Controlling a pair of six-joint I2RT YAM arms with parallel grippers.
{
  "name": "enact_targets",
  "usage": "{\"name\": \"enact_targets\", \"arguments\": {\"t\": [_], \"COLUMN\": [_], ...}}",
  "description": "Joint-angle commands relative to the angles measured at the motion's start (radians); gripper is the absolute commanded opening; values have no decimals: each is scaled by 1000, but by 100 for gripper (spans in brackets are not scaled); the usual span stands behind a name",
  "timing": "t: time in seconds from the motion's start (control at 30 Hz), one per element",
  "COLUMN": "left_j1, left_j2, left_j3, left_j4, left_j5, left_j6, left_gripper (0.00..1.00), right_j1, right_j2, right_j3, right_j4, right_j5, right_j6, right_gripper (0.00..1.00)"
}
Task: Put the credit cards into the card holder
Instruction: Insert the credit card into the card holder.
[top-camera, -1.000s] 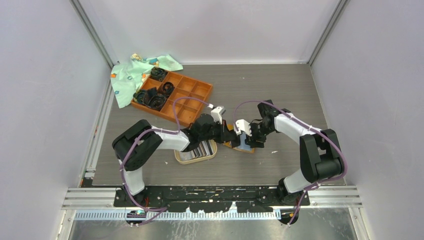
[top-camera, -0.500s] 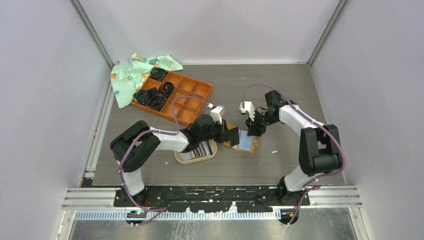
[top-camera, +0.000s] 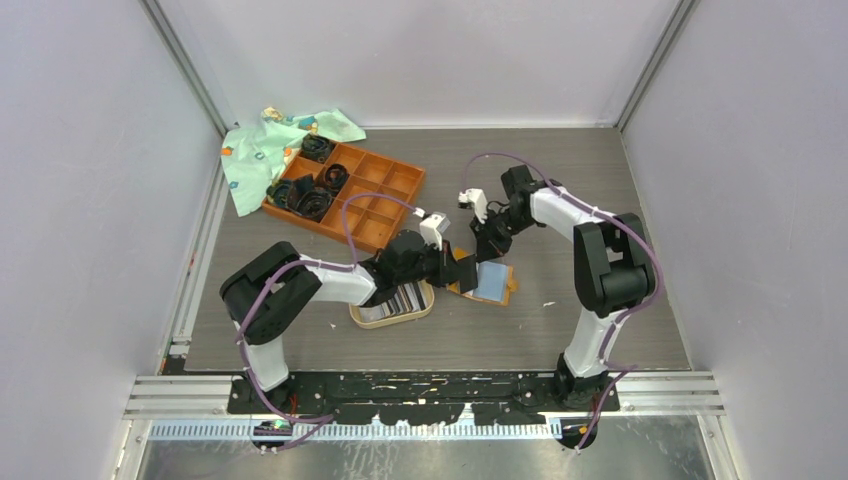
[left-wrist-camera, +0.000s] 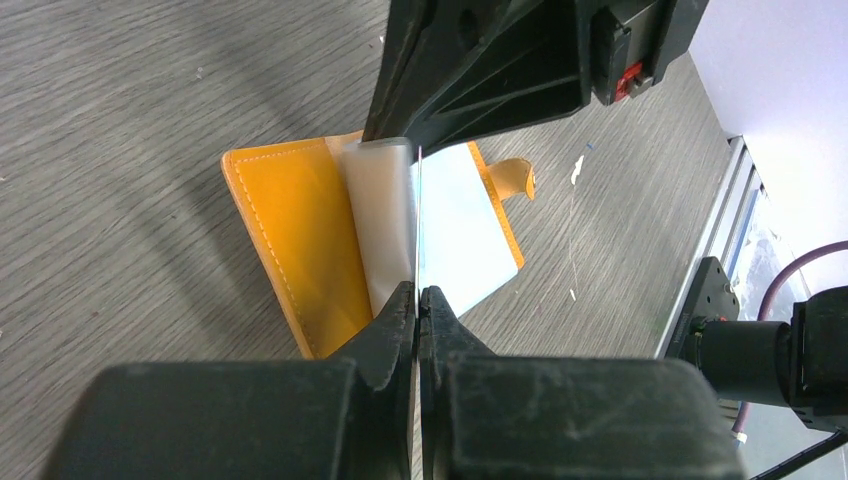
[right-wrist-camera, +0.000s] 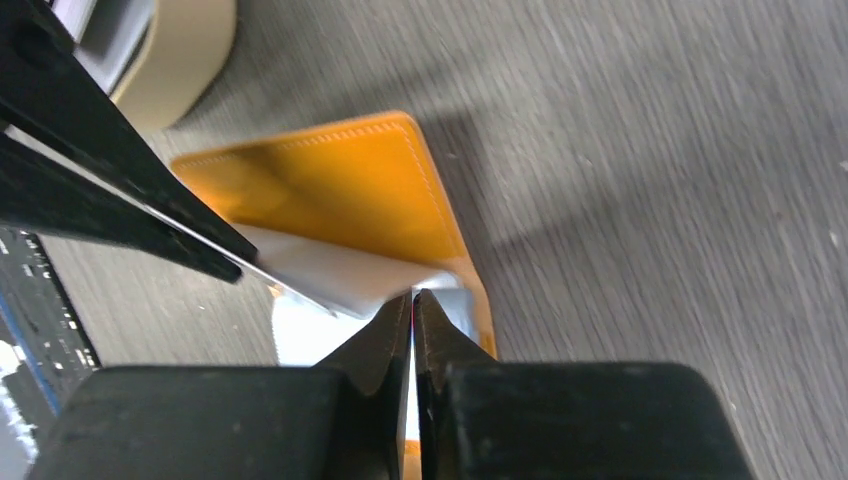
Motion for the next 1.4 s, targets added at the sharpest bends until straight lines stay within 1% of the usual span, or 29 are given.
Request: {"name": "enact_targets", "arguments": {"t": [0.0,0.1,0.2,0.27,0.43,0.57,0.7,0.83,0.97,1.03,1.07,1.17,1.27,1.33,1.37], "left_j1": [-5,-5,-4,-4,-4,-1,8,23,27,29,31,38,40,40,40], "left_j2": [-47,-46,-46,-45,-42,-30,-13,-1,10,9,9,12,15,15,15], "left_j3": [-11,-14,-15,-14,-10,27,57,68,93,91,90,95,103,106,104], "left_j4": [87,96,102,103,101,30,-20,-37,-77,-81,-81,-95,-126,-137,-138], "left_j5": [-4,5,17,18,15,-8,-20,-21,-10,-5,-3,13,15,18,18], "left_j6": [28,32,36,37,35,27,6,-21,-31,-36,-40,-55,-66,-71,-73], "left_gripper": [0,0,0,0,0,0,0,0,0,0,0,0,0,0,0], "right_j1": [55,82,90,98,132,138,111,51,-13,-39,-50,-56,-62,-65,-65], "right_j2": [25,62,118,146,189,190,130,16,-76,-123,-143,-183,-196,-222,-240], "right_j3": [98,140,206,245,292,293,268,209,160,119,96,16,-39,-82,-107], "right_j4": [-102,-121,-175,-209,-269,-262,-187,-90,-61,-60,-64,-99,-156,-190,-197], "right_j5": [-11,-8,-43,-67,-64,-59,-37,-19,-18,1,15,109,164,152,140], "right_j6": [35,80,90,83,53,70,135,173,180,157,136,29,-98,-193,-241], "right_gripper": [10,10,9,9,9,9,10,14,16,21,25,33,36,36,39]}}
